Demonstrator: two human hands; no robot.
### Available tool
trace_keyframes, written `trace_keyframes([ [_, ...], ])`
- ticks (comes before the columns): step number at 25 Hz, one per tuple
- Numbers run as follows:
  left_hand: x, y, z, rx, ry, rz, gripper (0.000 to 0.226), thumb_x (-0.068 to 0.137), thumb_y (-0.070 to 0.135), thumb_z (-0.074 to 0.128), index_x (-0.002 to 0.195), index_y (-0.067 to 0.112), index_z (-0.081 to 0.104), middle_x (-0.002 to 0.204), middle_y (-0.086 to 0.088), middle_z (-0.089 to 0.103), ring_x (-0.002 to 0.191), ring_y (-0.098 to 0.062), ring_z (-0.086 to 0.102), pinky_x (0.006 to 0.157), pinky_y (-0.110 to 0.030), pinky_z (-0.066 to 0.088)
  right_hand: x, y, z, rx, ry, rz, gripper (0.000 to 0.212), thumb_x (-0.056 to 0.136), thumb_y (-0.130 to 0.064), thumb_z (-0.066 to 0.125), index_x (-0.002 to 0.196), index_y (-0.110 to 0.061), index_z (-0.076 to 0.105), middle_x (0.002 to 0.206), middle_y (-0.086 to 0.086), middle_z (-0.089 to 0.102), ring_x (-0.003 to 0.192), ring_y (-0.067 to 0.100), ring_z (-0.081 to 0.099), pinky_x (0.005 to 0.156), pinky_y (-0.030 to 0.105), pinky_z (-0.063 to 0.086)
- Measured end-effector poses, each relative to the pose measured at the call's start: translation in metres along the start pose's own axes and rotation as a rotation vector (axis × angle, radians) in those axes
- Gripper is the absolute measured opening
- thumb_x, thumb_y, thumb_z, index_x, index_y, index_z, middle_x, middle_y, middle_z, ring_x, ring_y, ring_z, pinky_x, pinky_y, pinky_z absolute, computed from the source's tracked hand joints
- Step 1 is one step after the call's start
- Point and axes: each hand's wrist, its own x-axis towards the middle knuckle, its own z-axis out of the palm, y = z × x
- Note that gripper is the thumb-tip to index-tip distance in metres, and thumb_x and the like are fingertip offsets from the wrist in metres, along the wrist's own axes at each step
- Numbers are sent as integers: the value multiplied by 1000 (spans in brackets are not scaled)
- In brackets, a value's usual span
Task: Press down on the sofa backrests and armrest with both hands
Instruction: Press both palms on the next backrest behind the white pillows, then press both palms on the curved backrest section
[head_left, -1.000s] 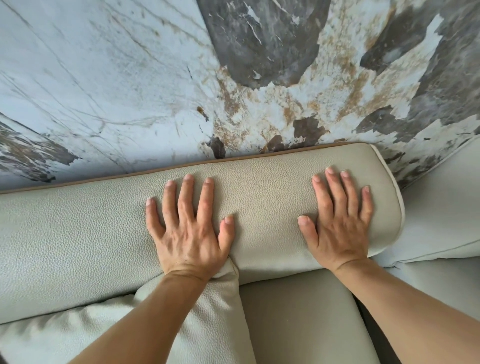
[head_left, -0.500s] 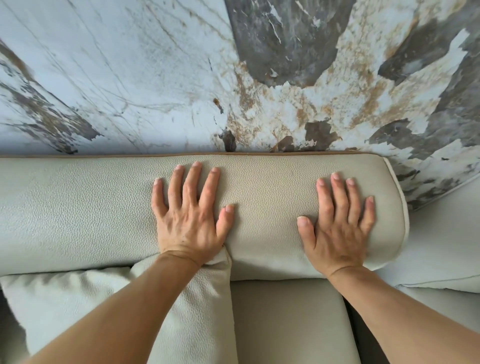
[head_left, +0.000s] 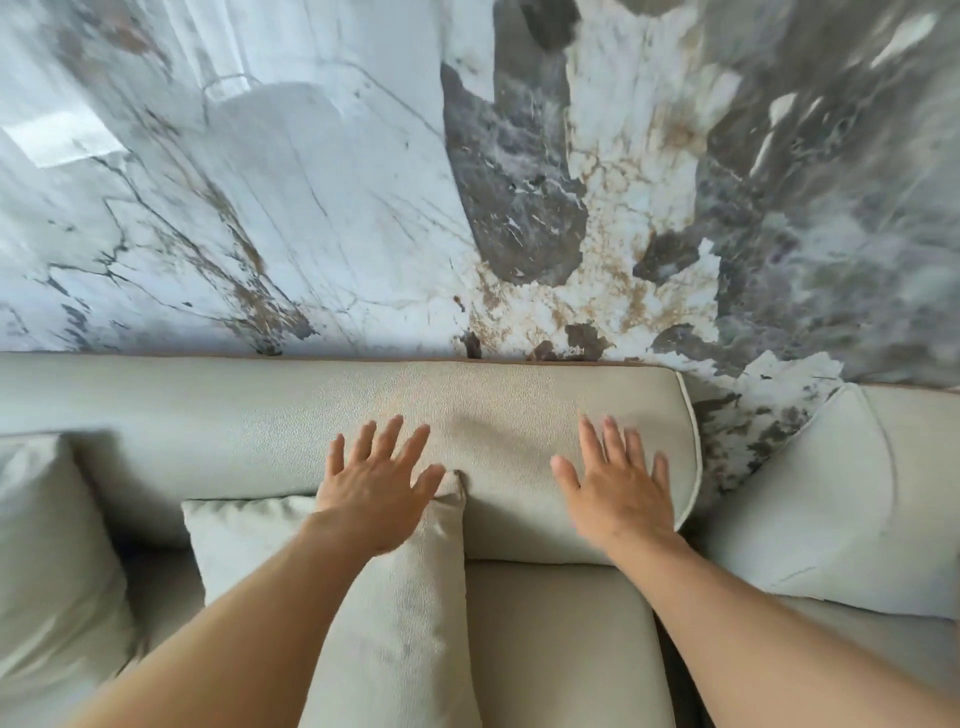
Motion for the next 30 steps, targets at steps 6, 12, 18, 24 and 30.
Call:
trace_keyframes([
  [6,-101,-44,-93,15,54,-47,64,93,63,10,151,39,-4,163,6,-8,149,-22,-11,118,-48,-10,-111,-26,-83,-83,-36,16,66,94,-59,6,152,-29,-4,161,-1,-14,147,21,-13,116,49,-6],
  [12,-197,-110,-183,-47,177,-52,65,94,62,14,152,37,2,164,4,-2,149,-22,-7,117,-49,-8,-206,-112,-172,-64,42,5,69,93,-62,7,153,-29,-3,161,-2,-13,147,20,-10,116,50,-5],
  [18,-321,-220,-210,-79,203,-108,64,93,62,17,151,38,4,163,5,0,149,-22,-6,117,-50,-7,-305,-247,-213,-40,132,-86,71,91,-66,7,152,-31,-3,161,-2,-13,147,20,-12,115,52,-5],
  [24,-404,-330,-240,-33,243,-179,67,91,64,9,152,38,-1,164,4,-2,149,-22,-8,117,-51,-9,-377,-356,-216,-23,137,-179,71,92,-65,8,152,-30,-1,162,-2,-11,147,20,-11,115,53,-6],
  [30,-435,-385,-254,-4,276,-273,68,91,66,9,151,37,1,164,2,1,149,-23,-6,117,-51,-9,-387,-411,-210,-34,118,-260,71,92,-66,8,152,-30,0,162,-2,-11,147,20,-10,115,53,-5],
])
